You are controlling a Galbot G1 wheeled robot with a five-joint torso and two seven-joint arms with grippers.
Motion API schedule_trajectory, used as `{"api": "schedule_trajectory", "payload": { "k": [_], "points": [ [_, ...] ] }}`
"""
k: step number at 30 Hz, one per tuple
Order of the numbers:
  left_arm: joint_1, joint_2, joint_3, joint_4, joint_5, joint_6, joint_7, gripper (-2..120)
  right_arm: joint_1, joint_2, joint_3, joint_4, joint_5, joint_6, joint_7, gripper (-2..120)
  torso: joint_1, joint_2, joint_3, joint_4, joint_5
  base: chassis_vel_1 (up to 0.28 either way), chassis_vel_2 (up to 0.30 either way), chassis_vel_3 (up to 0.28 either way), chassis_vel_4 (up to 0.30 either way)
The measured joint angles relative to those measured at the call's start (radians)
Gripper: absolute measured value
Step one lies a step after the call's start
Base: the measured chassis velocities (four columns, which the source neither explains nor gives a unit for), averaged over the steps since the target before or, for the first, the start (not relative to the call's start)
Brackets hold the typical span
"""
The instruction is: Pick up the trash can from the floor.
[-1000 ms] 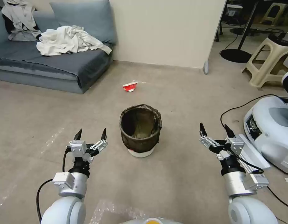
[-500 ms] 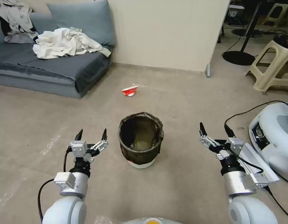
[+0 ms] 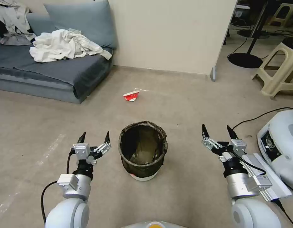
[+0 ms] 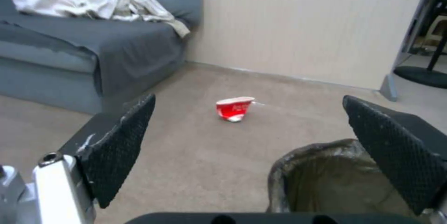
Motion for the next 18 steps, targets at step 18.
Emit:
{"api": "schedule_trajectory", "payload": {
  "k": [18],
  "points": [
    [-0.082,0.106,0.045,0.006,-0.161,0.238,-0.066,100,-0.019,0.018,-0.012,0.008,-0.045,0.019,-0.004,100,0.000,0.000,0.000,0.0000,0.0000,0.000,0.000,0.000,0.000]
  ]
}}
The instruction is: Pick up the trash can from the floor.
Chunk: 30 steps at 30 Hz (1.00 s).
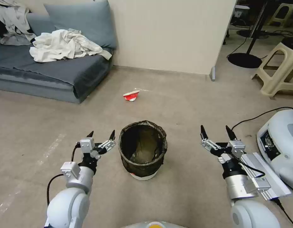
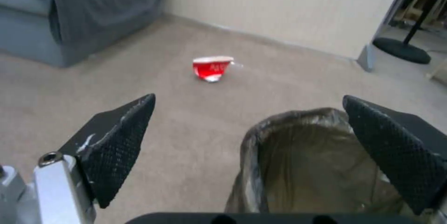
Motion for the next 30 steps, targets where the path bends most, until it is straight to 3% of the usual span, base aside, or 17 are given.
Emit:
{"api": "schedule_trajectory", "payload": {
  "k": [30],
  "points": [
    [-0.013,0.016,0.033,0.007,-0.034,0.067,-0.013,100,-0.036,0.014,-0.008,0.031,-0.006,0.000,0.008,100,0.000,0.000,0.000,0.0001,0.0000,0.000,0.000,0.000,0.000]
  ]
}}
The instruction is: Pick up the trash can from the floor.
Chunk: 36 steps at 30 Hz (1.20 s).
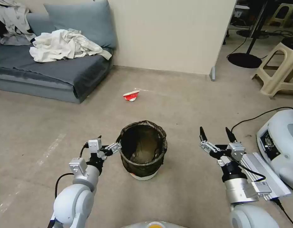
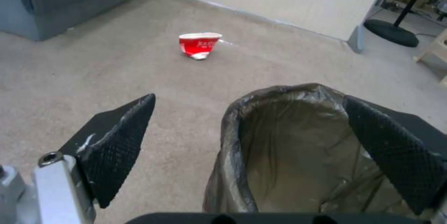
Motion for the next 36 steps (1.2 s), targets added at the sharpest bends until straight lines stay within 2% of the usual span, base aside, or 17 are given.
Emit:
{"api": "schedule_trajectory", "payload": {
  "k": [14,22,23,26,36],
  "points": [
    [-0.029,0.040,0.012,-0.013,-0.085,0.087,-0.033,100,-0.008,-0.002,0.004,0.007,0.001,-0.005,0.001,100,0.000,0.000,0.000,-0.0001,0.0000,0.000,0.000,0.000,0.000],
    [-0.077,0.063,0.018,0.016,-0.102,0.148,-0.072,100,-0.007,-0.007,0.003,0.008,0.001,-0.008,0.003,100,0.000,0.000,0.000,0.0000,0.0000,0.000,0.000,0.000,0.000],
    [-0.097,0.068,0.024,0.028,-0.105,0.179,-0.093,100,-0.004,-0.008,0.003,0.005,0.001,-0.009,0.004,100,0.000,0.000,0.000,0.0000,0.0000,0.000,0.000,0.000,0.000],
    [-0.134,0.076,0.045,0.065,-0.110,0.211,-0.126,100,0.001,-0.010,0.004,-0.006,0.001,-0.010,0.005,100,0.000,0.000,0.000,-0.0001,0.0000,0.000,0.000,0.000,0.000],
    [-0.217,0.091,0.116,0.144,-0.114,0.284,-0.183,100,0.018,-0.012,0.003,-0.026,0.003,-0.022,0.010,100,0.000,0.000,0.000,0.0000,0.0000,0.000,0.000,0.000,0.000]
  ]
}}
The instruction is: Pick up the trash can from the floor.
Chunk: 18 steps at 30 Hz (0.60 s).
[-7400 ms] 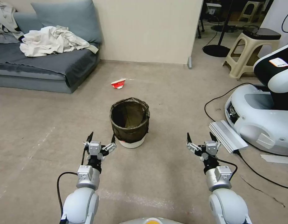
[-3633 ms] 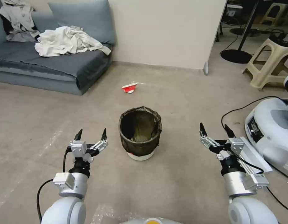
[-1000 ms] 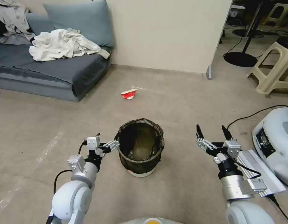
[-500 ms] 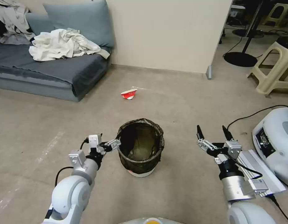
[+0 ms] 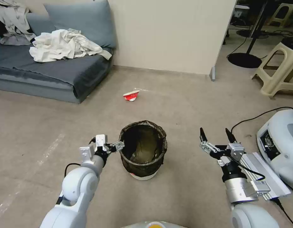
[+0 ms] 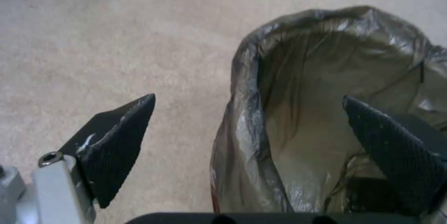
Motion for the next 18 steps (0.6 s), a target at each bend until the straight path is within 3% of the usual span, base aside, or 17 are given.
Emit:
{"api": "schedule_trajectory", "payload": {
  "k": [18],
  "points": [
    [-0.083,0.001,0.082,0.086,-0.021,0.045,-0.088,100,0.011,-0.004,0.001,-0.018,0.002,-0.005,0.003,100,0.000,0.000,0.000,0.0000,0.0001,0.000,0.000,0.000,0.000]
  ]
}}
